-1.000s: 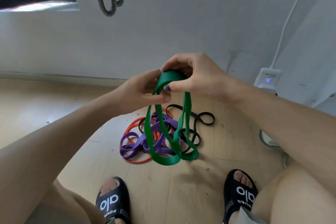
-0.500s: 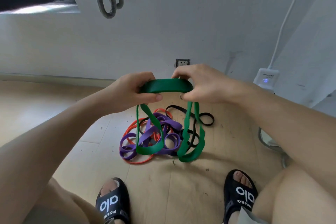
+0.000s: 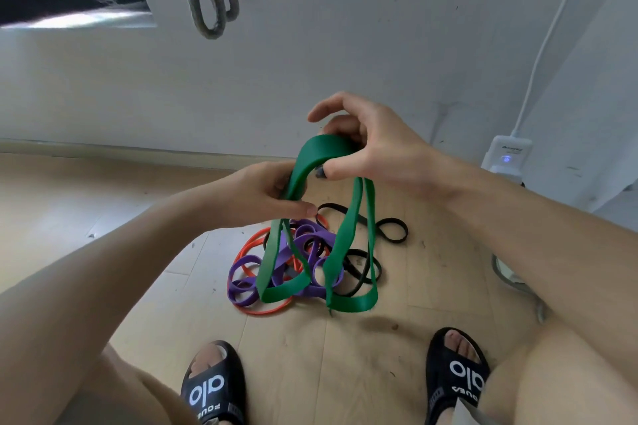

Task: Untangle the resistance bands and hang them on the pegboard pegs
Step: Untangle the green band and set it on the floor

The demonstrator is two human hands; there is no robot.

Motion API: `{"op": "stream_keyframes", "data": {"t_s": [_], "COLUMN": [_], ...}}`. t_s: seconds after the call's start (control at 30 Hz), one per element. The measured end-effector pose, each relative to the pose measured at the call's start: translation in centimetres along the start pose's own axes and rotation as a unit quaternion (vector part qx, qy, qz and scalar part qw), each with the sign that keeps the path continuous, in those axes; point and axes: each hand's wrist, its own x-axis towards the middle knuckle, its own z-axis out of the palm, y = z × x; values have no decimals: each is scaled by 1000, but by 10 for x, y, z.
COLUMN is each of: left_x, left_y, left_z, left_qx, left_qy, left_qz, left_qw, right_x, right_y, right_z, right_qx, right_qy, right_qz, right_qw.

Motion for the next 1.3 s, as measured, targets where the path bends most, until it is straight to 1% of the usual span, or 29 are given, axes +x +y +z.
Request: {"op": "stream_keyframes", "data": {"t_s": [0.1, 0.17, 0.5, 0.6, 0.97, 1.17, 1.3], "left_x": [-1, -1, 15, 18, 23, 17, 15], "left_y": [3, 4, 9, 15, 22, 31, 31], "left_z": [1, 5, 24, 27, 27, 15, 14], "left_qx": [24, 22, -88, -110, -153, -149, -149], "left_qy": [22, 38, 86, 107, 87, 50, 51], "left_qz": [-1, 1, 25, 45, 45, 38, 42], "left_qw": [999, 999, 992, 987, 983, 987, 987], "right_x": [0, -1, 5, 9, 9, 9, 9], "right_y": [-3, -5, -7, -6, -8, -8, -10], "right_z": [1, 1, 7, 8, 4, -1, 2], "right_qx": [19, 33, 180, 204, 230, 245, 274], "right_qy": [-5, -5, 7, 13, 23, 26, 22], "right_qz": [-1, -2, 6, 15, 15, 17, 21], "right_qw": [1000, 999, 984, 979, 973, 969, 961]}}
